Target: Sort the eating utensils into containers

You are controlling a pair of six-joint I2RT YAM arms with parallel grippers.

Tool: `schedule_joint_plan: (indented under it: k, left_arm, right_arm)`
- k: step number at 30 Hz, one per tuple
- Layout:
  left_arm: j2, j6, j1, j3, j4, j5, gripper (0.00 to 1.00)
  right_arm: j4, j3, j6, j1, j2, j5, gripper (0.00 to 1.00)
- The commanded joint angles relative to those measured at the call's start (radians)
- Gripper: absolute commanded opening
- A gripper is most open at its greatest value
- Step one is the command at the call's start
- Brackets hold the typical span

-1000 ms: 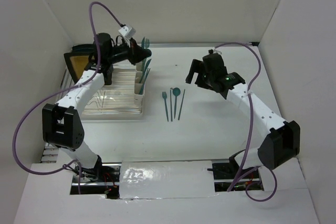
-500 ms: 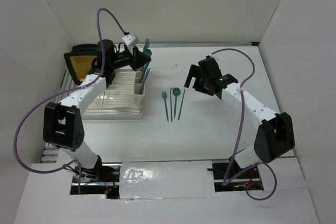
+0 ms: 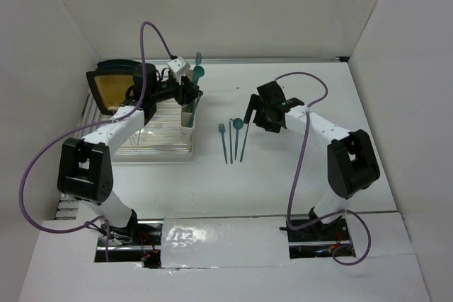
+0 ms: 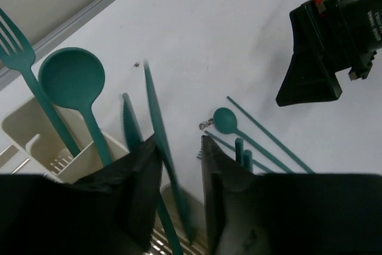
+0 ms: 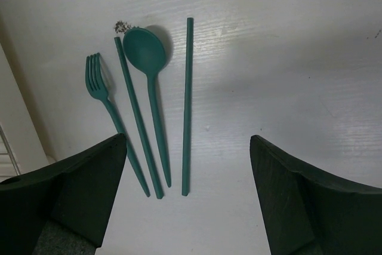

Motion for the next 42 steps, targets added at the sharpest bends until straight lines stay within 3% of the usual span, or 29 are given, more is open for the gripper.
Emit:
schedule_joint_plan:
  k: [1,2,5,9,14,19,28,42]
  left_arm:
    - [-0.058,0.031,-0.005,-0.006,0.037,-0.02,0.45]
    - [-0.069,0.033,-0.005,-0.006,0.034,-0.035,0.6]
    - [-0.081,-0.019,0.003,0.016,0.029,-0.049,0.82]
    - [-0.093,-0.147,0.011,0.036,0.02,-0.121,0.92]
    - [-0.128,-0.205,0.031,0.105,-0.04,-0.176,0.94]
    - [-0.182,-0.219,0.029,0.146,-0.12,-0.262,0.96]
    - [-0.351,-0.214,0.029,0.117,-0.157,-0.367,0.96]
    - [-0.503,-0.115,0.028,0.037,-0.226,-0.379,0.98]
  right_arm:
    - [0.039,0.06,-0.003,0.01,0.016,-0.008,0.9]
    - [0.039,0.06,-0.007,0.01,0.025,-0.019,0.88]
    - [0.039,0.078,-0.021,0.015,0.057,-0.019,0.86]
    - [0.039,0.1,-0.043,0.027,0.106,-0.019,0.77]
    - [0.03,0.11,-0.057,0.052,0.146,0.0,0.65]
    - [0.008,0.12,-0.049,0.084,0.194,0.024,0.59]
    - [-0.065,0.129,0.009,0.134,0.263,0.116,0.42]
    - [-0.064,0.064,0.043,0.197,0.301,0.13,0.33]
